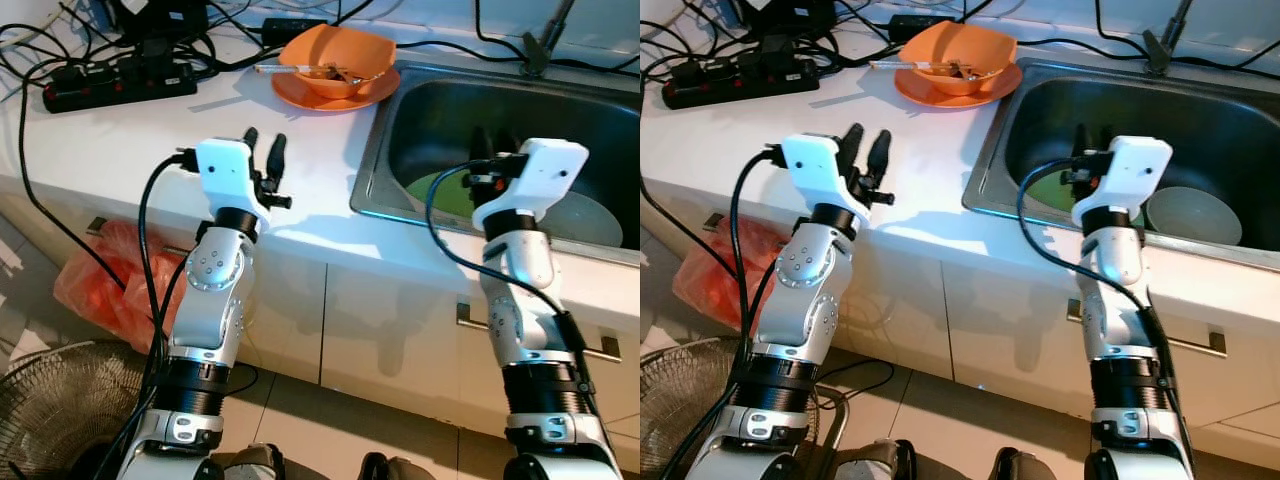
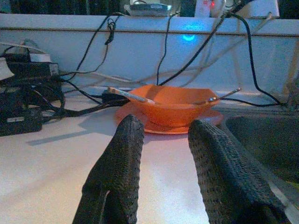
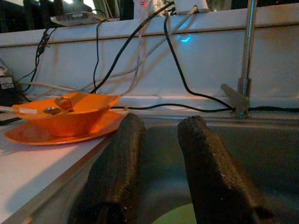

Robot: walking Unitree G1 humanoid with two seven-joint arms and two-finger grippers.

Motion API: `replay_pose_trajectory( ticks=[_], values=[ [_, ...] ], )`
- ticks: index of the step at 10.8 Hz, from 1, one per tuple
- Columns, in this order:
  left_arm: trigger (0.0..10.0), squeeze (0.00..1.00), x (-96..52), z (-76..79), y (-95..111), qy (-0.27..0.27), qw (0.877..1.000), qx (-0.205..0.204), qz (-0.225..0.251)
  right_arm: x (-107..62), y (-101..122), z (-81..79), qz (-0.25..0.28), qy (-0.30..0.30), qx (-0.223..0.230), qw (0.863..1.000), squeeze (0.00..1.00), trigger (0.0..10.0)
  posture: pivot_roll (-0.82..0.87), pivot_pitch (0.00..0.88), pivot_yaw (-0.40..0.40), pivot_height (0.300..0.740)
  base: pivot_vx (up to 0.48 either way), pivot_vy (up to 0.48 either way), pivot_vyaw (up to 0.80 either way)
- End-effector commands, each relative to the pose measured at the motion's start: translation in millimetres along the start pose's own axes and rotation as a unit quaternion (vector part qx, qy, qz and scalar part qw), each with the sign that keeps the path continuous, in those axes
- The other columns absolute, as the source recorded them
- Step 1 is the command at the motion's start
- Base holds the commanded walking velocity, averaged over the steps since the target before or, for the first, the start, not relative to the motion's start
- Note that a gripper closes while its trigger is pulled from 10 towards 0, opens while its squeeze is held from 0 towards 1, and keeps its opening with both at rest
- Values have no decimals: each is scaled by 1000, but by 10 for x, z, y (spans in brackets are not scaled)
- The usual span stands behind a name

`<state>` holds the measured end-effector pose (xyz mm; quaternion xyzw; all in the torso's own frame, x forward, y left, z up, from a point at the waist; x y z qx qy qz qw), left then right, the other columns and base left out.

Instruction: Kitchen organization

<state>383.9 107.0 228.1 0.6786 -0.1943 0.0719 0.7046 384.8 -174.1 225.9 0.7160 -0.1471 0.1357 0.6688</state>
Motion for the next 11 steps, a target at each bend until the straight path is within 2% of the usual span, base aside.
replay_pose_trajectory(
  ticks=[1,2,4,9,11],
  values=[
    [10000,0,2,-22,17,6,1000,8,6,-17,1,-7,5,2,-9,1000,0,10000,158,120,12,740,0,0,0],
    [10000,0,12,-61,54,19,1000,12,17,-11,9,-10,8,2,-21,1000,0,10000,158,112,12,740,0,0,0],
    [10000,0,-3,-136,177,40,998,19,49,-13,101,-29,30,1,-10,999,0,10000,158,95,14,740,0,0,0],
    [10000,0,-33,-154,134,42,998,24,45,-23,12,-81,19,2,-5,1000,0,10000,173,68,13,740,0,0,0],
    [10000,0,-44,-131,101,36,998,26,40,-34,-21,-100,13,4,0,1000,0,10000,170,54,15,740,0,0,-544]
  ],
)
Point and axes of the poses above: a point about 5 cm out from each wrist's last joint towards the gripper, its own x axis pointing out of the wrist towards the gripper, its own y axis along the axis of the wrist's last joint, z = x × y, the point moved 5 cm from there along x, pointing out of the wrist towards the gripper, and after that the axes turned 1 degree about x, right-handed, at the moved point
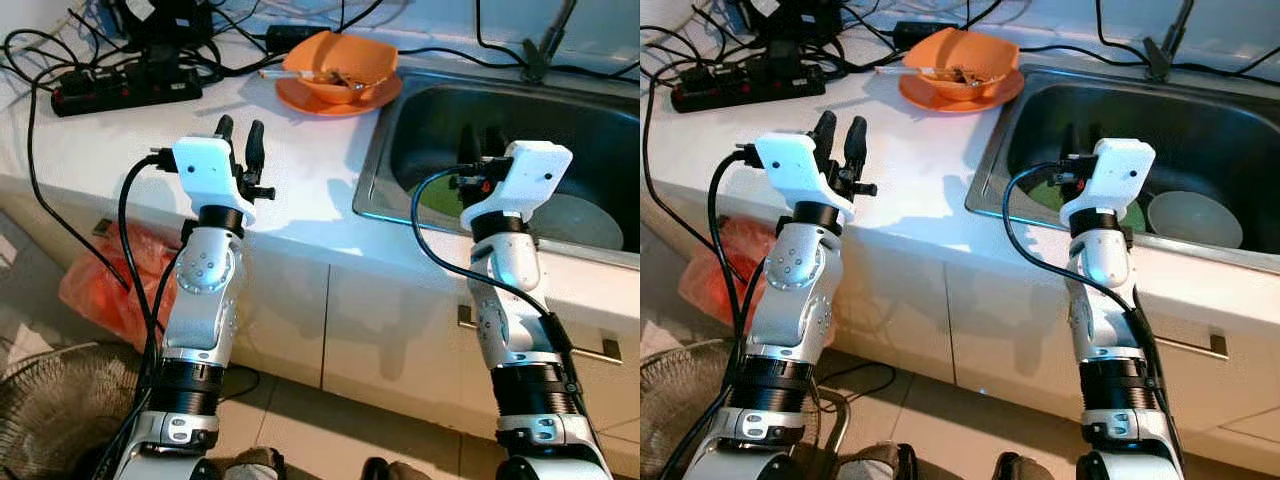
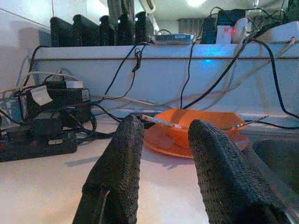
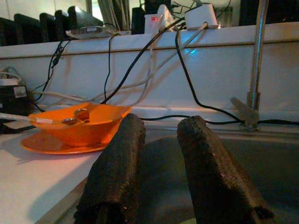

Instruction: Kitchen organization

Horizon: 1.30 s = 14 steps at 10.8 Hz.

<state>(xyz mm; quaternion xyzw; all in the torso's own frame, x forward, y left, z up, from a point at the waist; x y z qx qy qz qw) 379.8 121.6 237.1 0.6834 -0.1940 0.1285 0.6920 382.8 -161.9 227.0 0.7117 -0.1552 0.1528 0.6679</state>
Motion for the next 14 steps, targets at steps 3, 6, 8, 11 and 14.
replay_pose_trajectory(
  ticks=[3,6,8,11,14],
  values=[
    [10000,0,-17,23,-38,-4,1000,3,-6,-36,-46,5,-4,-2,-8,1000,0,10000,172,46,13,740,0,0,0],
    [10000,0,-23,26,-74,-4,1000,7,-14,-24,-64,-22,-10,3,0,1000,0,10000,174,61,8,740,269,0,0],
    [10000,0,-17,2,-63,-1,1000,8,-14,-35,-60,-15,-9,2,2,1000,0,10000,176,79,8,740,330,0,-431],
    [10000,0,-18,-11,-48,3,1000,10,-13,-33,-73,-78,-11,9,3,1000,0,10000,184,109,5,740,334,0,0],
    [10000,0,-9,-11,-29,4,1000,9,-12,-34,-80,-85,-14,9,4,1000,0,10000,188,123,4,740,334,0,0]
  ],
)
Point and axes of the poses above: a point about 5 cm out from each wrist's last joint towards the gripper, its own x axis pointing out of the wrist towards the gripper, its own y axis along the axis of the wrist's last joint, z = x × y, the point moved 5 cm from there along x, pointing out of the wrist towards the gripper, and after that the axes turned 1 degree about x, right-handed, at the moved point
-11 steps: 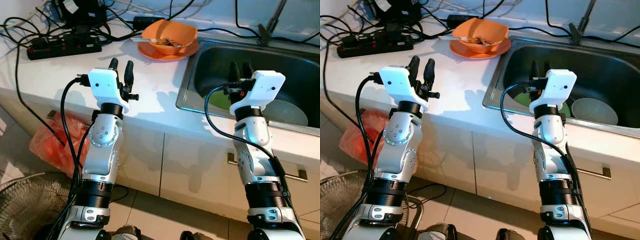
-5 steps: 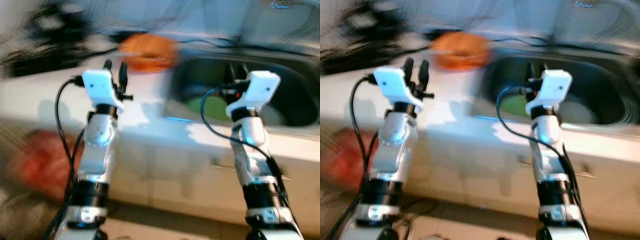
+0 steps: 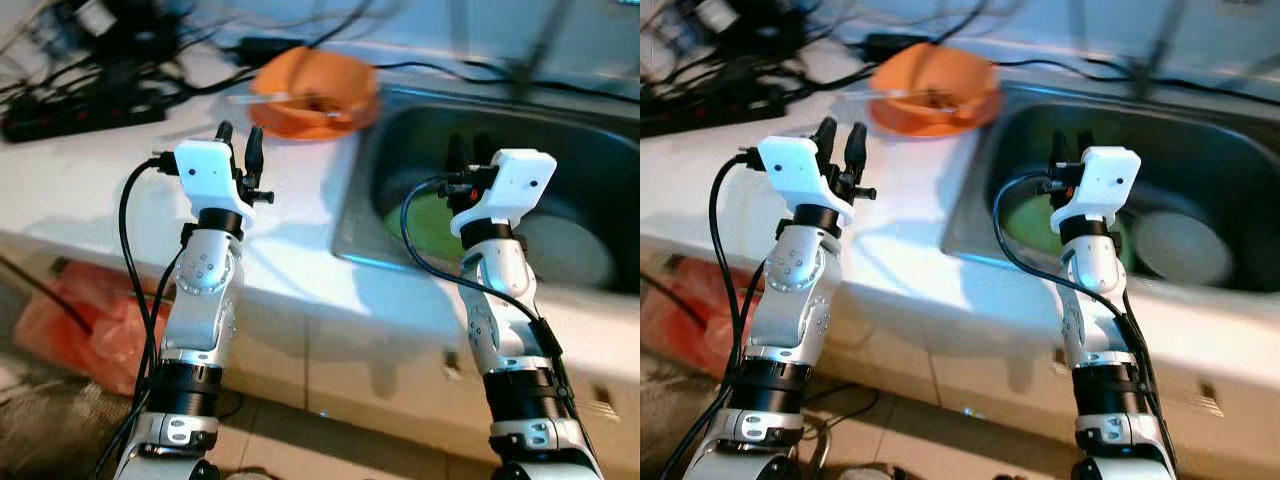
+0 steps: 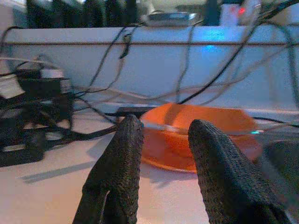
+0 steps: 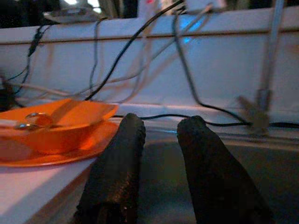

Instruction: Kitchen organization

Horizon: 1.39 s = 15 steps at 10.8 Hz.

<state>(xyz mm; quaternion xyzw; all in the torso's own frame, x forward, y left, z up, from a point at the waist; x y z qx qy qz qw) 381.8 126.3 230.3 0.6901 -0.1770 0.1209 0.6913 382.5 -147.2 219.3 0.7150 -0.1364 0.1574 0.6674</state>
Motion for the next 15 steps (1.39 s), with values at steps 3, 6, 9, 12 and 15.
replay_pose_trajectory(
  ticks=[3,6,9,12,15],
  values=[
    [10000,0,10,43,43,-3,1000,4,6,3,-4,46,-4,-5,-3,1000,0,10000,188,135,5,740,335,0,0],
    [10000,0,11,52,44,-4,1000,5,6,7,-12,41,-5,-5,-3,1000,0,10000,188,140,5,740,335,0,0],
    [10000,0,-1,148,68,-26,1000,-8,12,12,-10,42,-6,-5,-4,1000,0,10000,186,146,3,740,111,0,0],
    [10000,0,-9,219,60,-45,999,-13,5,16,-10,37,-7,-4,-4,1000,0,10000,187,154,-1,740,0,0,0],
    [10000,0,-24,335,42,-95,995,-18,-17,22,-19,25,-9,-4,-4,1000,0,10000,190,154,0,740,0,0,0]
  ],
)
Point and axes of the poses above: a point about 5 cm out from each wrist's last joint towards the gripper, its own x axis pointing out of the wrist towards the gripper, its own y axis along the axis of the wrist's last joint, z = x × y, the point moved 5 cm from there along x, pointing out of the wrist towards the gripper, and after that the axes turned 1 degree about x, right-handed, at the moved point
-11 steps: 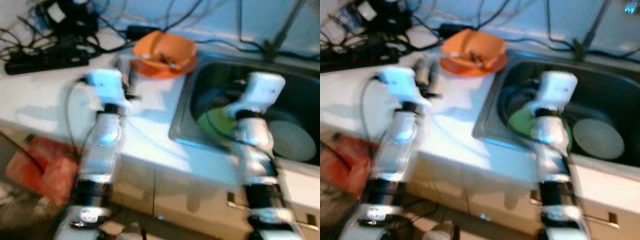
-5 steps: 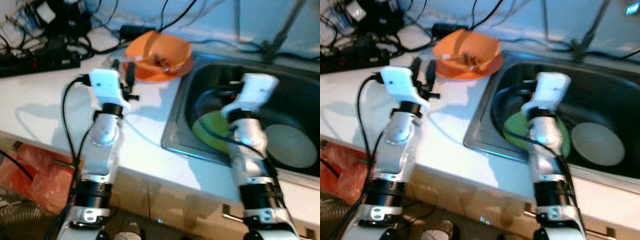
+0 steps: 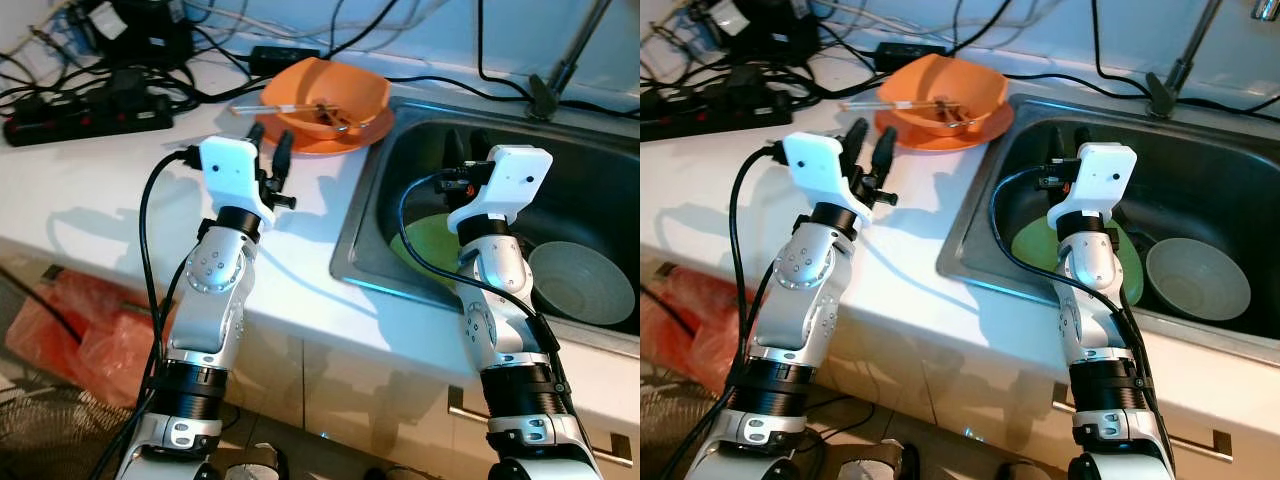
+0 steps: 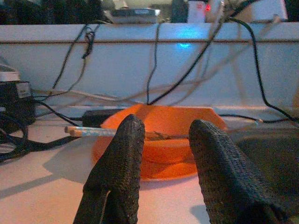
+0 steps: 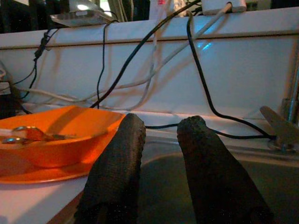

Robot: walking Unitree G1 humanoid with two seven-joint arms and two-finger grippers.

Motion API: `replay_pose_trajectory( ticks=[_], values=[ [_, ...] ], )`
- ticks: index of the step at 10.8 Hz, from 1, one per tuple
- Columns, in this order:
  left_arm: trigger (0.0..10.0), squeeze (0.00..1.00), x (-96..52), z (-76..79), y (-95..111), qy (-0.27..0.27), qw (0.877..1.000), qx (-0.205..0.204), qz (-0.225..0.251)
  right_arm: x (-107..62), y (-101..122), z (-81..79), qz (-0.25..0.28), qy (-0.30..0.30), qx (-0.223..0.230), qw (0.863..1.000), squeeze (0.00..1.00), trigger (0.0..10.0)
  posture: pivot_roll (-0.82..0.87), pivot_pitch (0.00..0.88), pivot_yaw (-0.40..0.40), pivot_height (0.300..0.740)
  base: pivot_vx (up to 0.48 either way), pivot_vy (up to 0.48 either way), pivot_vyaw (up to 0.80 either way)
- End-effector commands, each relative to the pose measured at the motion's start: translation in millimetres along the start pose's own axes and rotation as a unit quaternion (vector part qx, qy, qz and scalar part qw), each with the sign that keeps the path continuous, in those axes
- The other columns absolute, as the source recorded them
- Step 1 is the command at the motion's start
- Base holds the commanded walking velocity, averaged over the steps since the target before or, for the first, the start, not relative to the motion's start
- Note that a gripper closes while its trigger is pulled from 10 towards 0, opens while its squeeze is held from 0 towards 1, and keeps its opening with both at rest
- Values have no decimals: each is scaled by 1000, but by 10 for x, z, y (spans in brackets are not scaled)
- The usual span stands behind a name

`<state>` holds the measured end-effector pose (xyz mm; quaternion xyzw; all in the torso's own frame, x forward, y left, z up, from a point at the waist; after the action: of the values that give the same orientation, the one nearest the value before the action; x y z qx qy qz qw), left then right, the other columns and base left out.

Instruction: Kitchen organization

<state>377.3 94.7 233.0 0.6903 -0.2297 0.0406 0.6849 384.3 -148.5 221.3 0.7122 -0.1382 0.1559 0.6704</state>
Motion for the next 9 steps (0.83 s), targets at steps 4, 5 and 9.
replay_pose_trajectory(
  ticks=[4,5,9],
  values=[
    [10000,0,59,-12,-93,-24,998,18,-54,-7,-48,-5,-11,-1,1,1000,0,10000,189,153,4,740,0,0,0],
    [10000,0,91,-45,-89,-22,997,25,-64,-10,-50,-3,-11,-2,1,1000,0,10000,192,151,5,740,0,0,0],
    [10000,0,336,-260,-93,-6,991,23,-134,-9,-63,-26,-12,1,2,1000,0,10000,197,136,16,740,0,0,0]
  ],
)
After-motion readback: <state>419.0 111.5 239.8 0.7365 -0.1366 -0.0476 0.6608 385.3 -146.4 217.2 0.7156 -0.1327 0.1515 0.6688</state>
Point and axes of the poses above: a point about 5 cm out from each wrist's last joint towards the gripper, its own x axis pointing out of the wrist towards the gripper, its own y axis along the axis of the wrist's last joint, z = x × y, the point moved 5 cm from there along x, pointing out of the wrist towards the gripper, and after that the axes turned 1 degree about x, right-handed, at the moved point
